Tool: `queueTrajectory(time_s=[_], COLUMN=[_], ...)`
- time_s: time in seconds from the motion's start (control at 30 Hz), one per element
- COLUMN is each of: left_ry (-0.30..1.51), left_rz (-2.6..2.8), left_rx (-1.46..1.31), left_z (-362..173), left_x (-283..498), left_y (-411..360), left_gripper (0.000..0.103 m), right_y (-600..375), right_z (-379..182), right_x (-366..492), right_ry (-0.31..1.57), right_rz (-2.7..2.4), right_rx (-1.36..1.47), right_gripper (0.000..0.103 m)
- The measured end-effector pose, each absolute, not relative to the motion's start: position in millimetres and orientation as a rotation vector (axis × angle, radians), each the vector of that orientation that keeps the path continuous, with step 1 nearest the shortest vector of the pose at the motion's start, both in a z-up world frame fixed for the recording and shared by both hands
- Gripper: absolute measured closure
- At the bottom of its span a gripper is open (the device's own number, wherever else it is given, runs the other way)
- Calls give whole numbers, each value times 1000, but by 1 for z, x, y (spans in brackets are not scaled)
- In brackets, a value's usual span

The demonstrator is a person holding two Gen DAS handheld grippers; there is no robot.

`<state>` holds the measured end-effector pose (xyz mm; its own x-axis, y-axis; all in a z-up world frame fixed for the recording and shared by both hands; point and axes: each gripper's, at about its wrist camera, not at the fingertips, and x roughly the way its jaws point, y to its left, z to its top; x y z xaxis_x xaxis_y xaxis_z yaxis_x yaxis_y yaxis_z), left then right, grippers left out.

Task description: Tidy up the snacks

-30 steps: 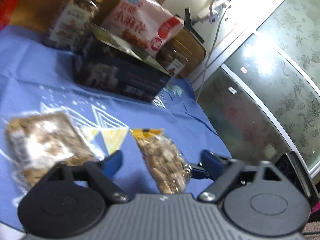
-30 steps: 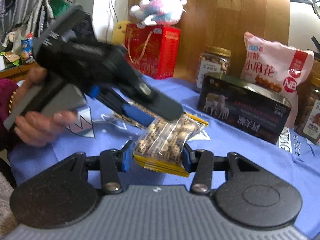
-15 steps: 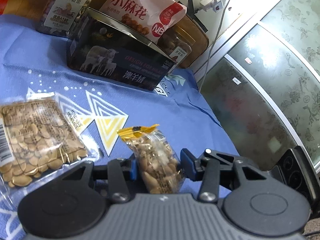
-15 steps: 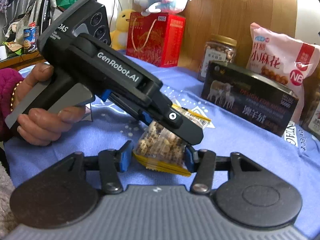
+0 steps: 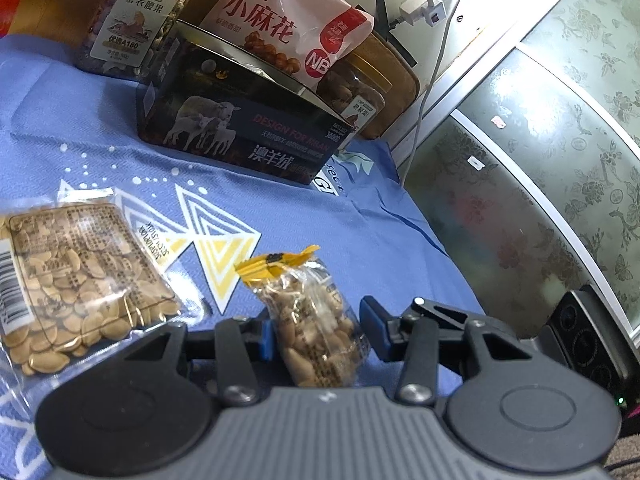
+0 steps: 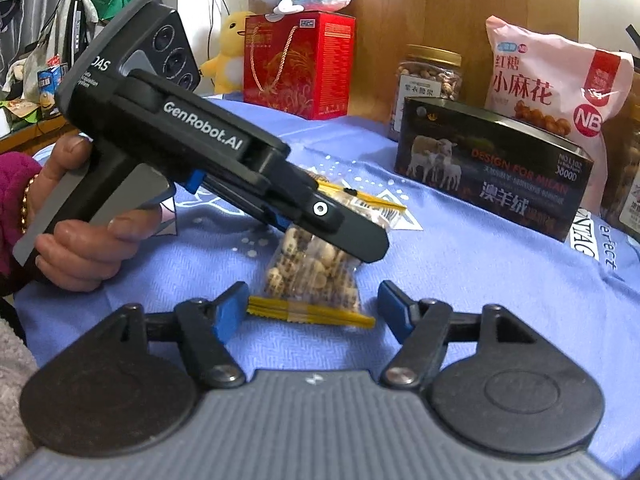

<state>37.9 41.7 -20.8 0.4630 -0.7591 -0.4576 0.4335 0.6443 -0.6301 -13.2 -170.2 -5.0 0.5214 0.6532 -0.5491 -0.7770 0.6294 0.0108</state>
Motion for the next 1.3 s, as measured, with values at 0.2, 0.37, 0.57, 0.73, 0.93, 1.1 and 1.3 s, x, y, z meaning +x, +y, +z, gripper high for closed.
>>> queueTrajectory(time_s=[0.2,0.37,0.57,0.73,0.93,1.1,1.3], left_ry=[791,793,800,802,797,793,793], left_rz=[-760,-755,-758,-767,-770,-772,-773], left_rx=[-464,-464,-465,-467,-464,-462,-463], left_z=[-21,-22,-22,-21,-21,-21,-20], left_x=[39,39,40,40,40,38,38], left_y=[41,42,42,41,41,41,41], left_gripper=[59,56,54,52,49,48,47], right_y=[-171,-171,-171,-171,-171,-171,-171], right_z=[-5,-4,-4,-5,-5,-5,-6], right_x=[-15,-16,-16,-16,-16,-16,-15], right_ry=[539,537,535,535,534,534,535], right_rz=[885,886,886,886,886,886,887], right_rx=[-254,-255,-257,-257,-258,-257,-255], right_gripper=[37,37,37,37,37,37,36])
